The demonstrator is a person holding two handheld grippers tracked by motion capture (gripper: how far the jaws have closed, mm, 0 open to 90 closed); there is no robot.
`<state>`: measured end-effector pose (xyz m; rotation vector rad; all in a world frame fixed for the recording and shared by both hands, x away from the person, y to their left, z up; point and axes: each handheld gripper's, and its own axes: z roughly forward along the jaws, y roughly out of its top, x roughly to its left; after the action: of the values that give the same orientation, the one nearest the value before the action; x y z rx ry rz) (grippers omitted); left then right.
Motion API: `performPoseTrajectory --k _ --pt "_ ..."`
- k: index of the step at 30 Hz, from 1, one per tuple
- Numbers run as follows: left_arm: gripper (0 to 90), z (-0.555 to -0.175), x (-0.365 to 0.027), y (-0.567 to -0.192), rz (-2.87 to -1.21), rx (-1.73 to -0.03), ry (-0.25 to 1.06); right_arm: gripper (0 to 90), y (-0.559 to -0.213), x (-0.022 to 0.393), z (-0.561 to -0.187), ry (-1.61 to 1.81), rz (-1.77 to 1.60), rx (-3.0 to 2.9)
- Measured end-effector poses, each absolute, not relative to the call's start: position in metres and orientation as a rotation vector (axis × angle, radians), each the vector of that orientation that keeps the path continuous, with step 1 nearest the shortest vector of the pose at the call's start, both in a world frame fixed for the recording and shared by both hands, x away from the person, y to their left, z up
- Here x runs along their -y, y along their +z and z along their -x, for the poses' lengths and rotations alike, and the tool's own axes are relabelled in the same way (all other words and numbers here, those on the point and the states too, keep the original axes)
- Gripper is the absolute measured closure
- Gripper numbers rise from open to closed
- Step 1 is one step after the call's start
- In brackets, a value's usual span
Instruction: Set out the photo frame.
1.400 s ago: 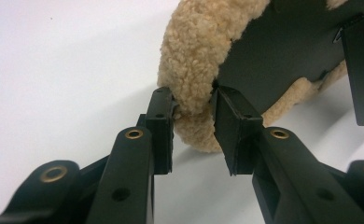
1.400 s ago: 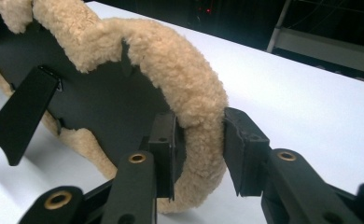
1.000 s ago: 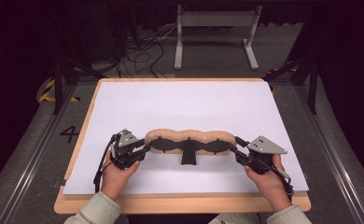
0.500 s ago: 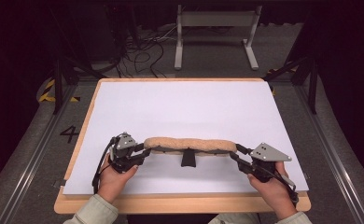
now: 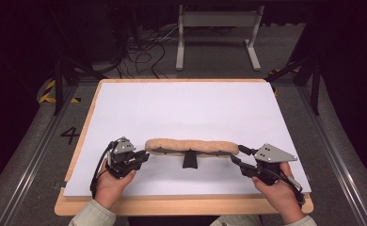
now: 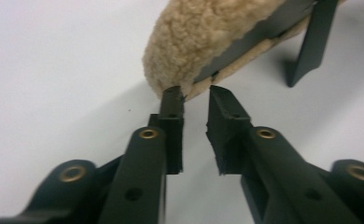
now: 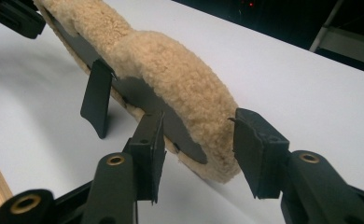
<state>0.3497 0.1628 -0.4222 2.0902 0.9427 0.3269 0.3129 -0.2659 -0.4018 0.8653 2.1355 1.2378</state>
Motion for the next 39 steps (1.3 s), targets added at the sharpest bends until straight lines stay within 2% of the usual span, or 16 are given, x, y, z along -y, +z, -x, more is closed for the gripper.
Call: performPoseTrajectory --k 2,5,6,15,24,39 --pt "83.5 -0.348 -0.162 -0.421 -2.097 -0.916 0.302 55.4 -0.401 0.267 -0.313 1.229 -0.860 -2.142" --pt "89.9 -0.347 -0.160 -0.421 -2.128 -0.887 0.309 62.6 -0.398 0.270 -0.312 1.212 -0.856 -2.171" --pt "90.0 -0.346 -0.159 -0.419 -2.137 -0.876 0.310 65.0 -0.396 0.273 -0.312 1.198 -0.843 -2.178" --pt "90.0 -0.343 -0.148 -0.416 -2.217 -0.801 0.333 66.0 -0.390 0.283 -0.313 1.163 -0.836 -2.192" --pt "90.0 -0.353 -0.145 -0.424 -2.284 -0.834 0.353 75.2 -0.392 0.290 -0.317 1.121 -0.870 -2.209" --pt "90.0 -0.367 -0.139 -0.433 -2.318 -0.858 0.355 81.5 -0.401 0.300 -0.328 1.105 -0.941 -2.182"
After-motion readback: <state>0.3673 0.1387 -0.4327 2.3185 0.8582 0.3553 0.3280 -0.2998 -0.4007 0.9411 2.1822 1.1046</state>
